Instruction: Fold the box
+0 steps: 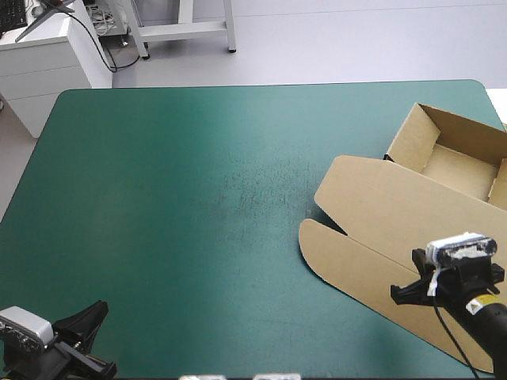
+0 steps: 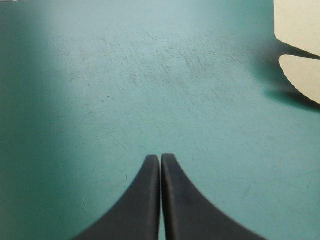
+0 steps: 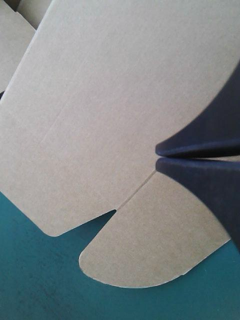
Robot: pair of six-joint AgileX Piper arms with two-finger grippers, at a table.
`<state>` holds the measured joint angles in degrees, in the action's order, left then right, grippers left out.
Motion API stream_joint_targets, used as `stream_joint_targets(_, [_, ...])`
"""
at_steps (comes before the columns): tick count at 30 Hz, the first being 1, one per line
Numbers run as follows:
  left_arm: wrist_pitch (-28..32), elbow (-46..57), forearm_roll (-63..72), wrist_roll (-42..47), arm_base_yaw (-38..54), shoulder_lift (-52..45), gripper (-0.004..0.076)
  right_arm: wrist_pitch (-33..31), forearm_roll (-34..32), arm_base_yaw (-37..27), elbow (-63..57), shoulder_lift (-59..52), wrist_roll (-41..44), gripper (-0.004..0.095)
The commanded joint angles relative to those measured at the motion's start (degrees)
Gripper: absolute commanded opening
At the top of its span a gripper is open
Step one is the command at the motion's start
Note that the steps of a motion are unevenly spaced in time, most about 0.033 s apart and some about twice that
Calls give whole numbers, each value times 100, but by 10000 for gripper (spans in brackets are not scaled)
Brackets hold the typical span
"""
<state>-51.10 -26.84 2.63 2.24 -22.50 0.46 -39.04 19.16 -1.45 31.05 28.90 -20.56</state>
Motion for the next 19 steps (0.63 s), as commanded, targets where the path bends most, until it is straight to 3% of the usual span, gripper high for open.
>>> stream_joint_targets(1, [562,-33,15,8,-19,-22,-8,556,158,0,-275,-828,-72,-19])
stream_joint_targets(12, [642,3,15,-116,-19,-176,-8,750,135,0,-825,-3044,136,-19])
stream_joint_targets(19, [798,85,37,-224,-19,-176,-8,402,84,0,-825,-3094,442,-19])
